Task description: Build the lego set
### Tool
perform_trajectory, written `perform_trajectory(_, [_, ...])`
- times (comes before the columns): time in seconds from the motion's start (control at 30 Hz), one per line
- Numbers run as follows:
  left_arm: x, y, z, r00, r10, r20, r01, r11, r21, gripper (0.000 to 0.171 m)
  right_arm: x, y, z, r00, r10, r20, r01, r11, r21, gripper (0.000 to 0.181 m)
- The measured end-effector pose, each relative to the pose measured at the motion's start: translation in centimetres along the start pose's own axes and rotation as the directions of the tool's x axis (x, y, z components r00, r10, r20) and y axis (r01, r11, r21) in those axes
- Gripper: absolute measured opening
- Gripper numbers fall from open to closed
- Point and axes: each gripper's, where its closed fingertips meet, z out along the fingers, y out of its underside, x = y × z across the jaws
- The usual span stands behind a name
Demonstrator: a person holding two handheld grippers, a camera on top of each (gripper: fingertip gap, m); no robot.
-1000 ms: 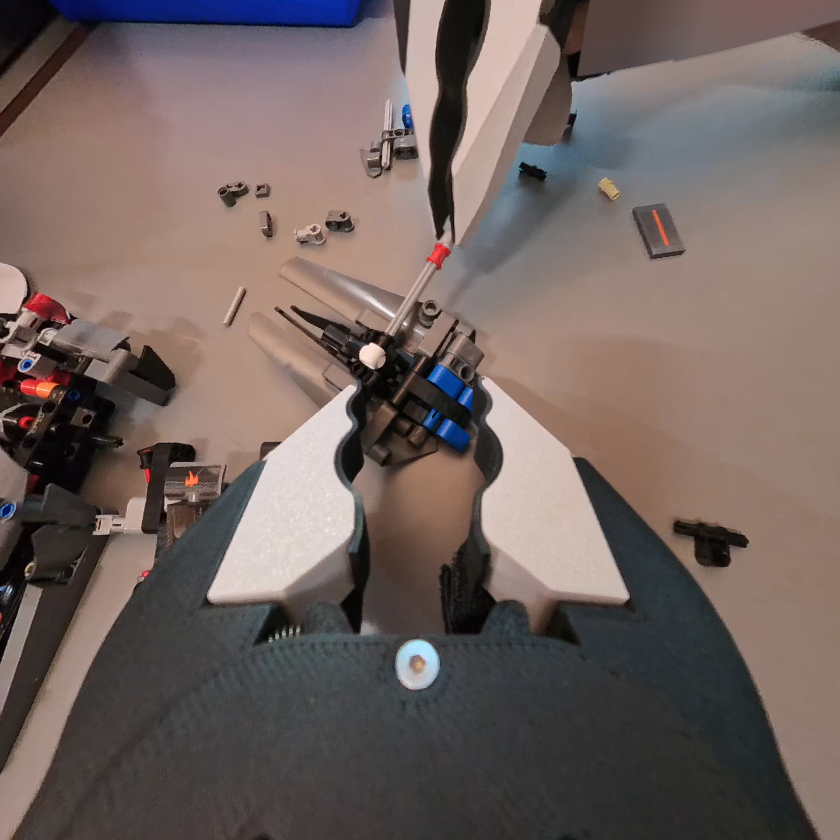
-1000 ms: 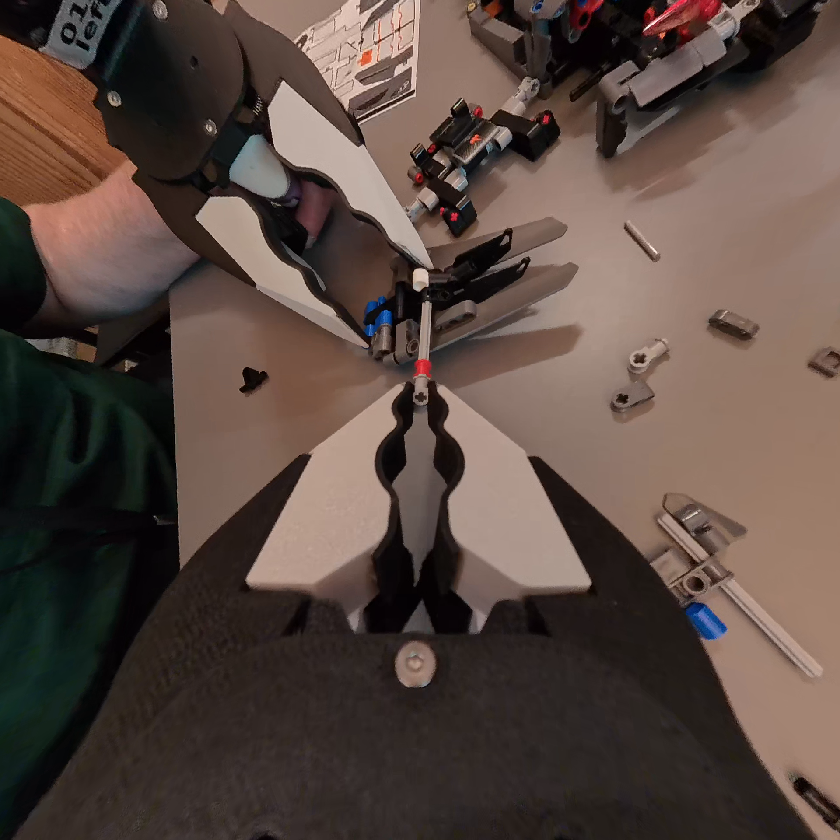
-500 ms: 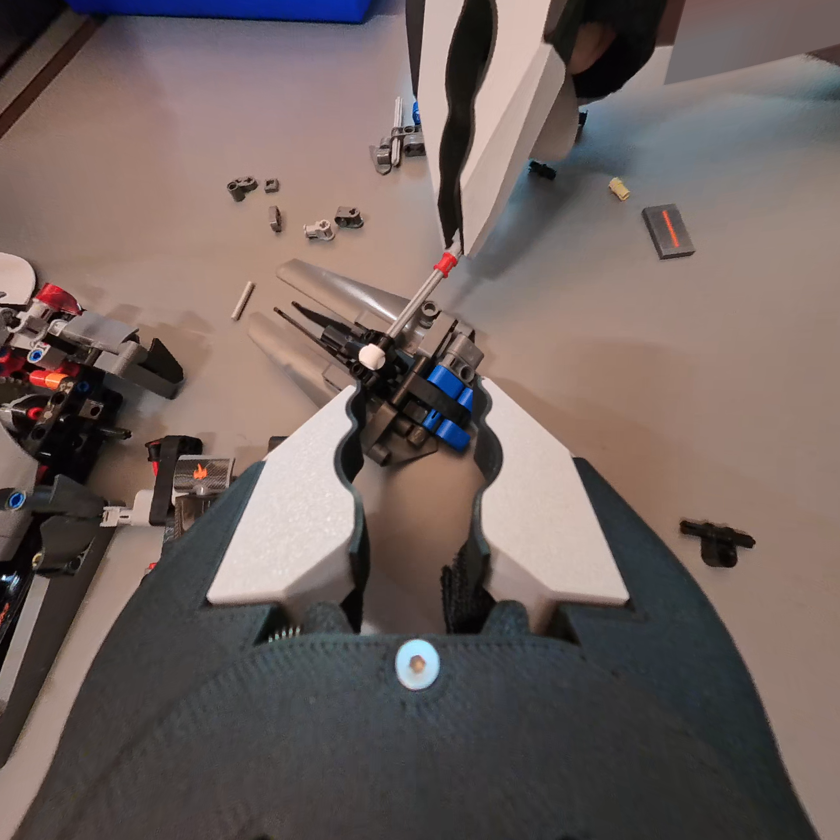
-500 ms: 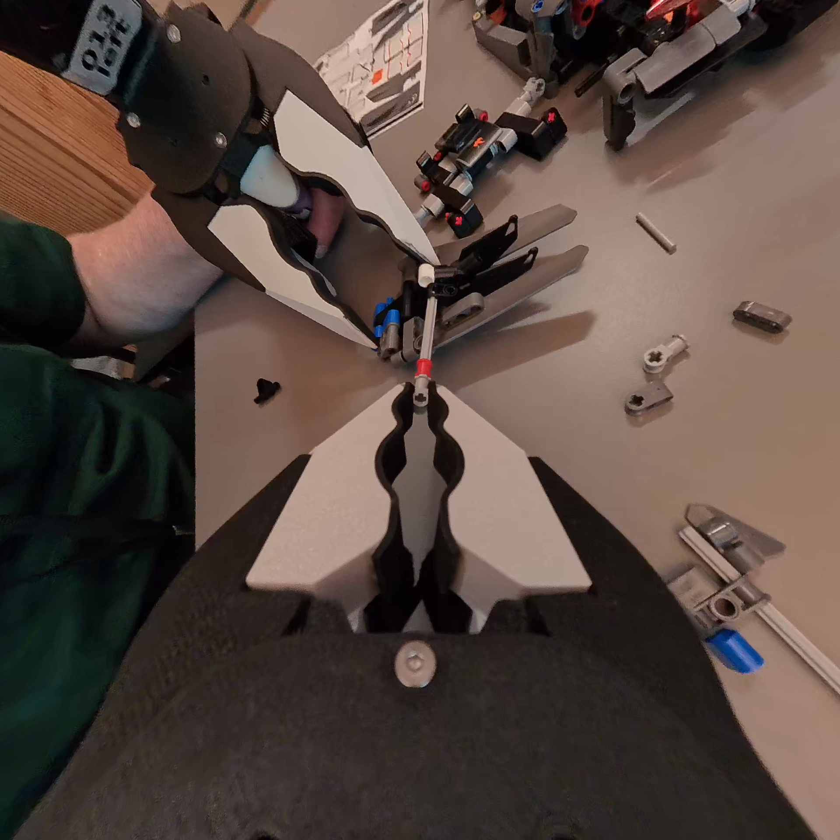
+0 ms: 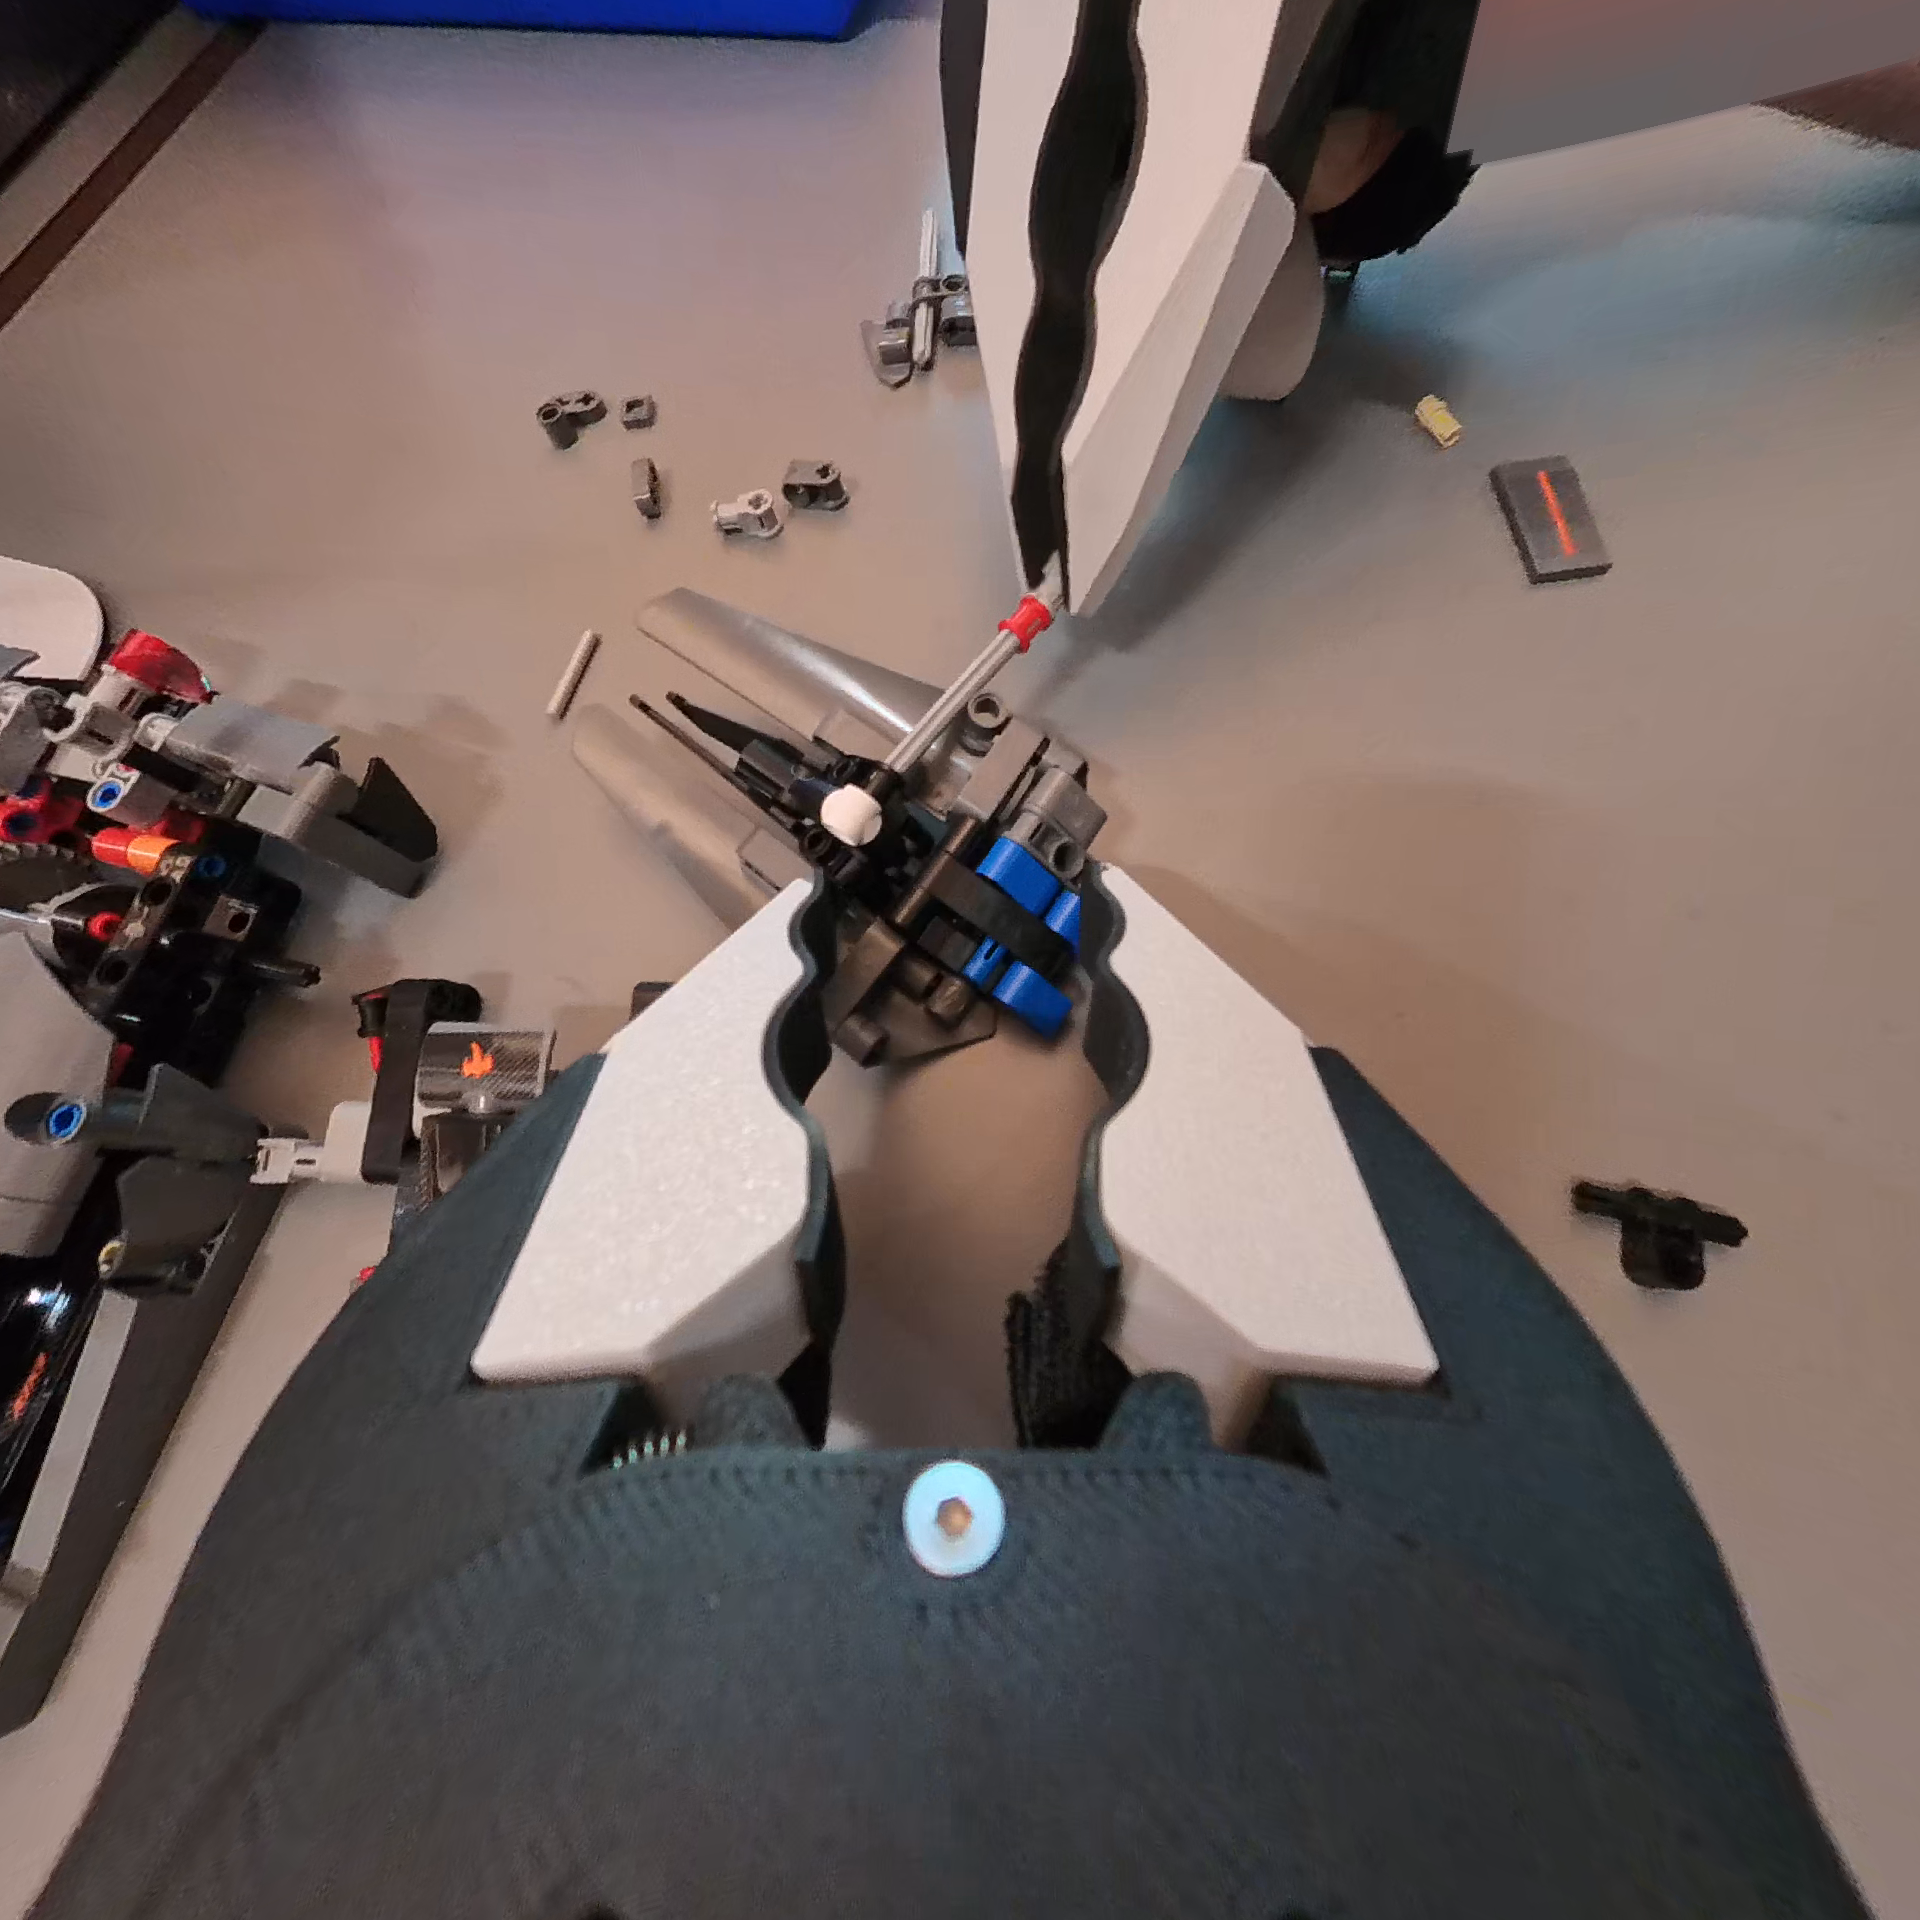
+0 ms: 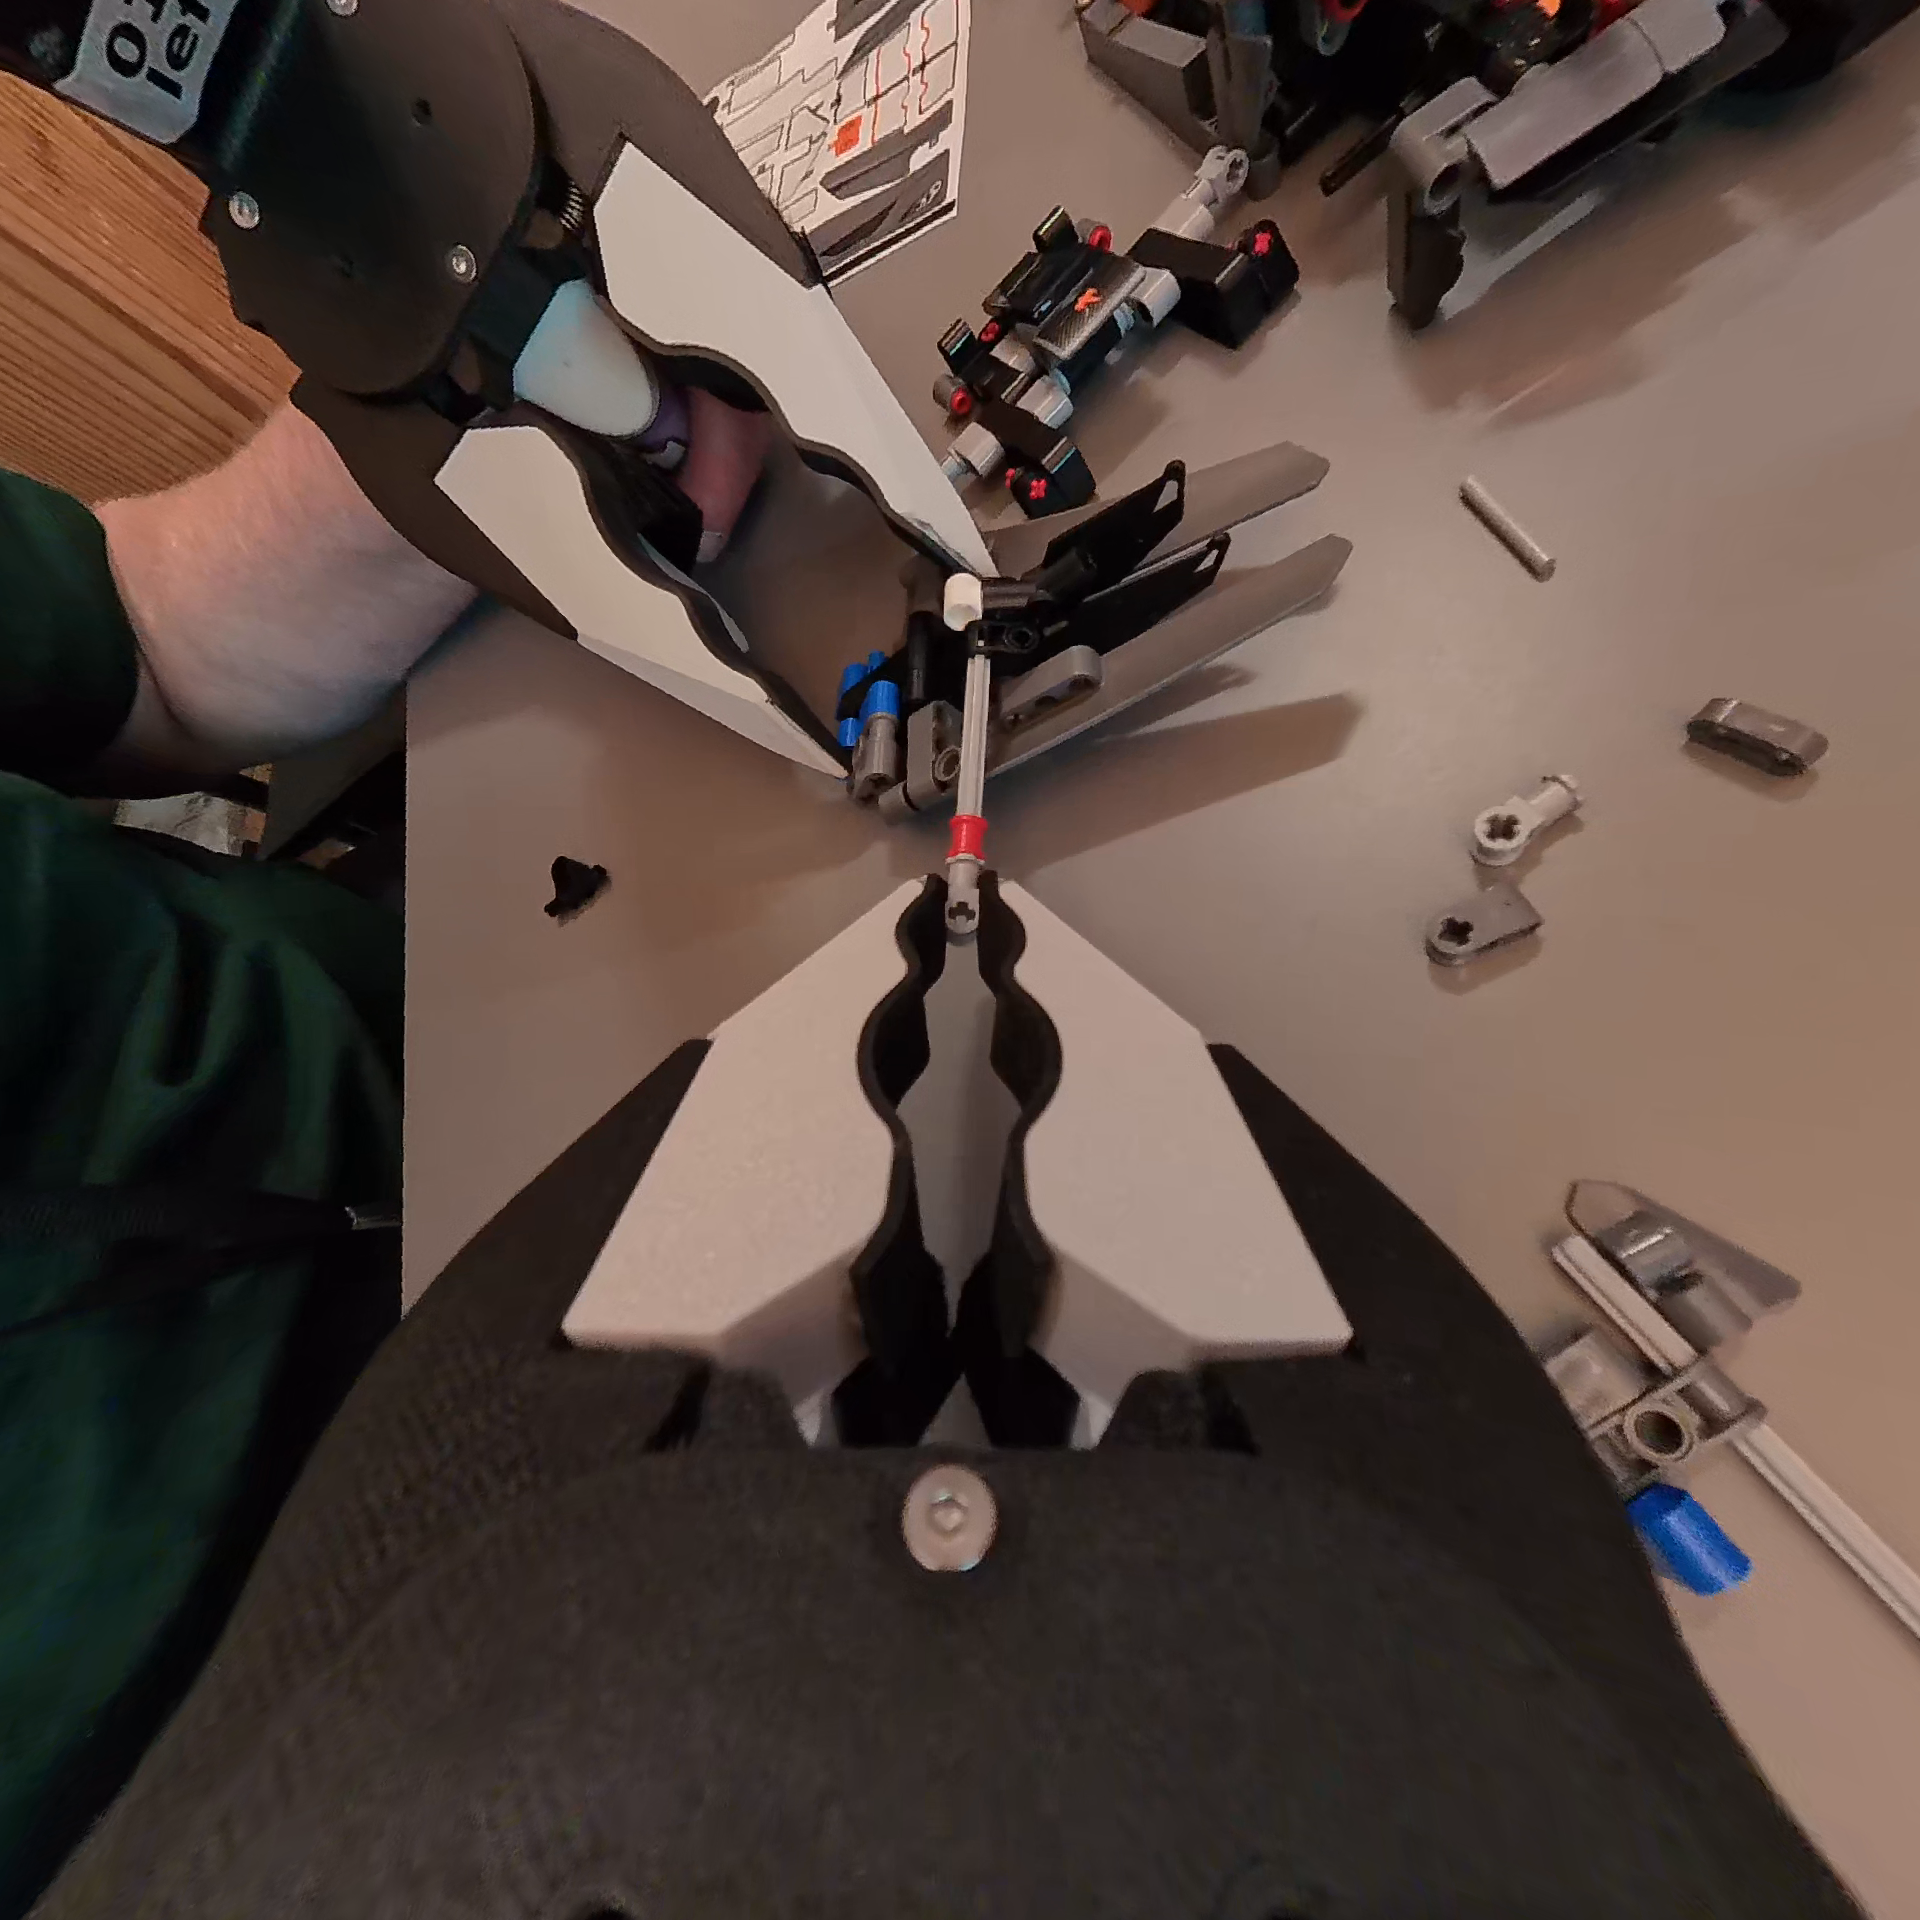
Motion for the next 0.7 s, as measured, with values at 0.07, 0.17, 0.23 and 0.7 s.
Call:
perform_trajectory(0.07, [0.0, 0.0, 0.0, 1.0, 0.0, 0.002, 0.0, 1.0, 0.0, 0.045, 0.0, -0.1, 0.0, 1.0, 0.0, 0.008, 0.0, 1.0, 0.003, 0.003])
perform_trajectory(0.17, [-0.1, 0.0, 0.0, 1.0, 0.001, 0.002, -0.001, 1.0, 0.001, 0.045, 0.1, 0.0, 0.0, 1.0, -0.003, 0.007, 0.003, 1.0, 0.004, 0.003])
perform_trajectory(0.23, [0.0, 0.0, 0.0, 1.0, 0.021, 0.013, -0.021, 1.0, -0.006, 0.045, 0.1, 0.1, -0.1, 1.0, -0.016, -0.001, 0.016, 1.0, 0.005, 0.003])
perform_trajectory(0.7, [-0.1, -1.3, -0.7, 0.992, 0.11, 0.057, -0.11, 0.994, 0.006, 0.033, -0.2, 0.4, 0.0, 0.999, -0.049, 0.003, 0.049, 0.998, 0.029, 0.004])
